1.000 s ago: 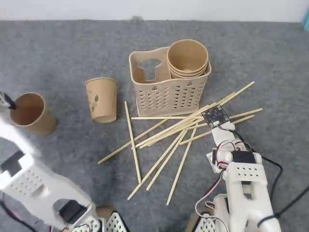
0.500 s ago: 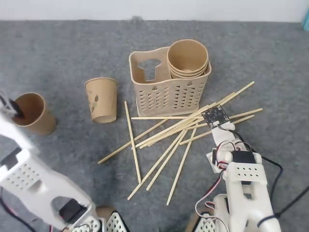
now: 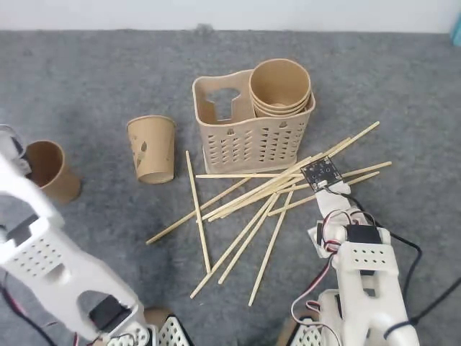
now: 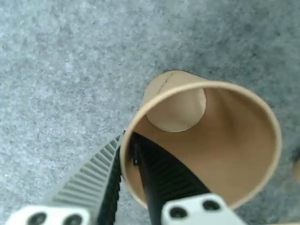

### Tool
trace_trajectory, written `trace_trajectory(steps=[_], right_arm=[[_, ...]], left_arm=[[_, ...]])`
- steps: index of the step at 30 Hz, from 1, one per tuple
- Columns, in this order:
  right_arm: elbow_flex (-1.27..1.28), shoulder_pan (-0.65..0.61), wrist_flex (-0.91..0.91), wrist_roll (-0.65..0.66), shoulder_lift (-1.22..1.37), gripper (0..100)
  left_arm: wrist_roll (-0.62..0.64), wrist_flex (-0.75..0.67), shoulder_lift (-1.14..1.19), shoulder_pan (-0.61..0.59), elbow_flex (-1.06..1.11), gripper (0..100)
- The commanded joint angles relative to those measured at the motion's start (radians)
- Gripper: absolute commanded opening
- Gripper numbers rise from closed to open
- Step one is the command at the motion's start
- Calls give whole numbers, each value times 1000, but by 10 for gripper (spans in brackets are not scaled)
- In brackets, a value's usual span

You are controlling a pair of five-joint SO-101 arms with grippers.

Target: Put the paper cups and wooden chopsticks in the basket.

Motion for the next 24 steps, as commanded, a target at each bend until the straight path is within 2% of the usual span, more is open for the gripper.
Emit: trace_trajectory(steps=[1, 6, 10, 14, 18, 24], right_arm=[[-3, -7, 1, 2, -36, 8], [-3, -7, -2, 5, -36, 8], [-3, -7, -2, 6, -36, 8], [-3, -7, -2, 6, -36, 8], [-3, -7, -2, 3, -36, 8], [-3, -7, -2, 3, -36, 8]], left_arm=[[5, 32, -117, 15, -16, 11], [91, 32, -232, 8, -15, 11], [95, 34, -365, 71, 36, 11], [107, 31, -562, 192, 160, 11], [219, 31, -760, 330, 200, 11], [385, 31, -951, 631, 199, 11]])
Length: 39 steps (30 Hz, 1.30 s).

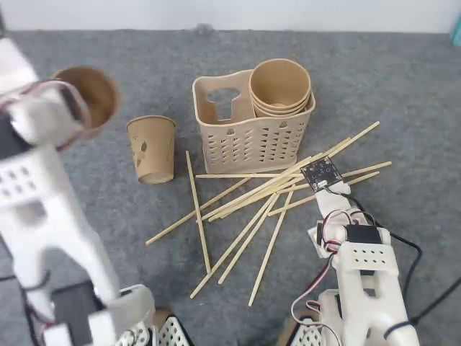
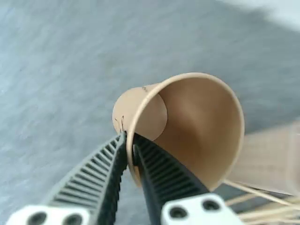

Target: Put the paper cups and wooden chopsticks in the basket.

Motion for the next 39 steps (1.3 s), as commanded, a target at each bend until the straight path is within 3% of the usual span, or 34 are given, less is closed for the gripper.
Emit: trace_trajectory(steps=[1, 10, 16, 27, 39], right_arm=[[-3, -5, -1, 3, -36, 8], [-3, -5, -2, 6, -36, 8], [-5, -5, -2, 8, -36, 8], [-5, -7, -4, 8, -36, 8], [-6, -31, -4, 8, -36, 8]], left_arm=[[114, 31, -104, 196, -1, 11], [350, -104, -58, 555, -133, 12], [374, -120, 55, 750, -371, 12], [371, -127, 356, 758, -561, 12], [370, -127, 486, 698, -673, 12]])
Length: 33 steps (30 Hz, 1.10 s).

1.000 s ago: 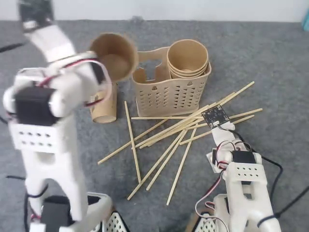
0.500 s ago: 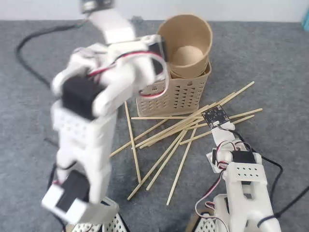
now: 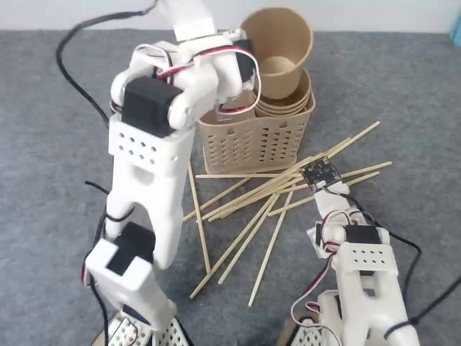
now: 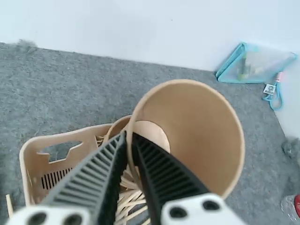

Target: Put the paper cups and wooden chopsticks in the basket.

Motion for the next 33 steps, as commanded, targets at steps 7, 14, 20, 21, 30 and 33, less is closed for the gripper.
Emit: trace_trajectory(steps=[7, 14, 20, 21, 30, 33], right_arm=[[-6, -8, -4, 9, -36, 8], [-6, -8, -5, 9, -36, 8], [-5, -8, -15, 9, -36, 8], [-5, -8, -16, 9, -36, 8], [-3, -10, -16, 9, -36, 8], [-3, -10, -16, 9, -36, 8]], left_arm=[[5, -20, 44, -8, -31, 13], [5, 31, 51, -18, -39, 197], [5, 135, -17, -58, -140, 321], [5, 143, -40, -74, -157, 318], [-130, 141, -333, -489, 35, 213], [-161, 141, -425, -574, 208, 207]])
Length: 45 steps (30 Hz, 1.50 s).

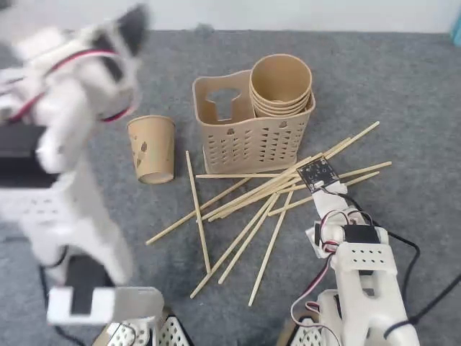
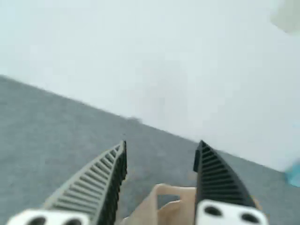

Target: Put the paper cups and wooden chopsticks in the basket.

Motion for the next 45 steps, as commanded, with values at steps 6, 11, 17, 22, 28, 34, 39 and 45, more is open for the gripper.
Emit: trace_trajectory(steps=[6, 11, 17, 22, 28, 34, 39, 45], right_arm=[[-3, -12, -12, 8, -36, 8], [-2, -12, -10, 3, -36, 8], [-2, -12, -10, 3, -36, 8], [-2, -12, -8, 3, -36, 8], [-2, -12, -8, 3, -36, 8], [0, -12, 8, 3, -36, 8], [0, -12, 19, 3, -36, 8], [-6, -18, 10, 2, -36, 9]], left_arm=[[-135, 26, -265, -204, 503, 207], [-137, -72, -388, -359, 852, 206], [-138, -391, -569, -543, 1293, 206], [-227, -644, -709, -580, 1712, 206], [-242, -901, -795, -580, 2078, 206], [-241, -1014, -806, -578, 2230, 206], [-239, -1103, -806, -585, 2267, 206], [-239, -1112, -804, -586, 2269, 206]])
